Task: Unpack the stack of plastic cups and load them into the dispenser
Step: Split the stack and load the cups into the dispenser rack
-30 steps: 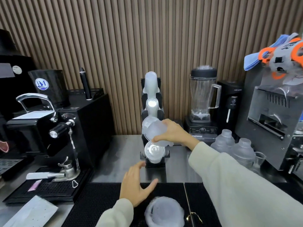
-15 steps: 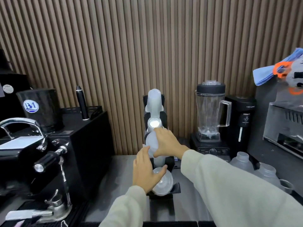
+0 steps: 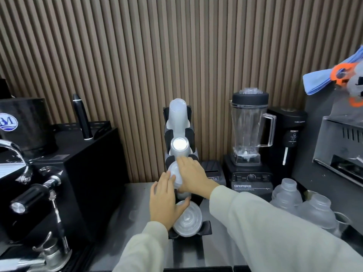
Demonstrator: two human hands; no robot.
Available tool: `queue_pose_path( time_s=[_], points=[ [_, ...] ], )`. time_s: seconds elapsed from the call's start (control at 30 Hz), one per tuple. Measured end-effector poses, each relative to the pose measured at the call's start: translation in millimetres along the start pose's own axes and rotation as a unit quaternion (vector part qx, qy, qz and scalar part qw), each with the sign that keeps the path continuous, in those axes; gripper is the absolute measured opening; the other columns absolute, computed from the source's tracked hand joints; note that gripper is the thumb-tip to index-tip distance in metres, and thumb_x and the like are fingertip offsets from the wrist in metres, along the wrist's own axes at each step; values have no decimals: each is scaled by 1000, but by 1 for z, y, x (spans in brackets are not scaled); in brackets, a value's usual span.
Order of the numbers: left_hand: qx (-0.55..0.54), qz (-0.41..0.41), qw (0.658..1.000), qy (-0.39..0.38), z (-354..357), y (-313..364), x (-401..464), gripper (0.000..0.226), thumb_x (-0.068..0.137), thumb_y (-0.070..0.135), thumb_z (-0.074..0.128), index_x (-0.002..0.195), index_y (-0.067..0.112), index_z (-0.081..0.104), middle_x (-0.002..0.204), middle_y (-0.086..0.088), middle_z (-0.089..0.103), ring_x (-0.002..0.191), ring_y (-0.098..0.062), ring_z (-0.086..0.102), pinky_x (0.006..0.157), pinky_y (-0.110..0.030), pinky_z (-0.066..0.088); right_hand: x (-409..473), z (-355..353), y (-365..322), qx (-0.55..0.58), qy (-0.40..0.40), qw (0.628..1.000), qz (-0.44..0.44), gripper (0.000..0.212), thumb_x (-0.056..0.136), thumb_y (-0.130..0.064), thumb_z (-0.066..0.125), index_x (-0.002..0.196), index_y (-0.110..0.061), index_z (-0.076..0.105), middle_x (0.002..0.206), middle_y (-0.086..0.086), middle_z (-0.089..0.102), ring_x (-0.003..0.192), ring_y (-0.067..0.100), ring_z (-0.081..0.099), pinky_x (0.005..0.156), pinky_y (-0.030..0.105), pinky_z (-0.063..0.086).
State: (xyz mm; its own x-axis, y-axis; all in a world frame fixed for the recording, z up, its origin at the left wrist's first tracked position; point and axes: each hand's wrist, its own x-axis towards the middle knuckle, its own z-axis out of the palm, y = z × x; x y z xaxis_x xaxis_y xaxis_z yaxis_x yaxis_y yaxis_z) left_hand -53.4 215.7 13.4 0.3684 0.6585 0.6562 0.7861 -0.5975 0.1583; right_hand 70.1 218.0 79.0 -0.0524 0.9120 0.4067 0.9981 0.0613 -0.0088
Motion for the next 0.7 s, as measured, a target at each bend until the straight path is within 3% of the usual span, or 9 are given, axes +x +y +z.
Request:
queue_pose_path(
  time_s=[0.13, 0.27, 0.37, 0.47, 0.5, 0.6, 0.7],
  points=[
    [42, -23, 998, -30, 0, 2, 2, 80, 63, 58, 73, 124, 10, 57, 132, -8, 57, 121, -27, 55, 97, -45, 45, 3, 0, -2, -14, -7, 1000, 0, 88, 71, -34, 78, 139, -9, 30, 138, 12, 42, 125, 26, 43, 104, 34, 36],
    [87, -48, 990, -96, -13, 11, 5, 84, 83, 67, 44, 146, 18, 22, 157, -2, 19, 144, -23, 17, 114, -42, 20, -1, -4, -5, -7, -8, 1000, -3, 93, 73, -31, 77, 145, -7, 22, 145, 16, 29, 124, 30, 43, 102, 35, 38],
    [135, -28, 982, -125, -25, 13, 2, 86, 85, 69, 37, 148, 16, 12, 158, -4, 9, 146, -26, 7, 115, -45, 19, -9, -8, -7, -9, -16, 1000, -14, 104, 73, -35, 77, 148, -4, 12, 148, 17, 25, 128, 31, 40, 106, 36, 36],
    [147, -16, 979, -143, -31, 13, -1, 89, 86, 66, 38, 149, 11, 5, 159, -6, 0, 146, -28, -2, 115, -47, 19, -17, 3, -9, -48, 6, 999, -5, 114, 62, -48, 80, 147, 0, 21, 145, 20, 38, 133, 35, 40, 110, 43, 34],
    [141, -11, 980, -141, -31, 15, 0, 90, 87, 63, 41, 149, 10, 3, 159, -7, -3, 146, -27, -4, 115, -47, 18, -20, 5, -10, -66, 9, 998, 4, 112, 64, -51, 77, 147, -1, 21, 148, 20, 35, 138, 36, 34, 112, 45, 30],
    [129, 1, 981, -148, -32, 21, 1, 91, 88, 56, 44, 148, 8, -4, 158, -8, -7, 146, -25, -7, 117, -46, 14, -31, 11, -6, -95, -7, 995, -19, 93, 88, -41, 55, 149, -6, -5, 160, 15, -4, 148, 31, -4, 120, 48, 2],
    [135, 3, 979, -151, -31, 21, 2, 89, 89, 55, 44, 148, 6, -1, 159, -11, -2, 146, -25, -6, 118, -43, 9, -35, 14, -2, -86, 19, 996, -22, 82, 95, -36, 44, 149, -7, -10, 160, 10, -11, 147, 27, -12, 119, 44, -6]
  ],
)
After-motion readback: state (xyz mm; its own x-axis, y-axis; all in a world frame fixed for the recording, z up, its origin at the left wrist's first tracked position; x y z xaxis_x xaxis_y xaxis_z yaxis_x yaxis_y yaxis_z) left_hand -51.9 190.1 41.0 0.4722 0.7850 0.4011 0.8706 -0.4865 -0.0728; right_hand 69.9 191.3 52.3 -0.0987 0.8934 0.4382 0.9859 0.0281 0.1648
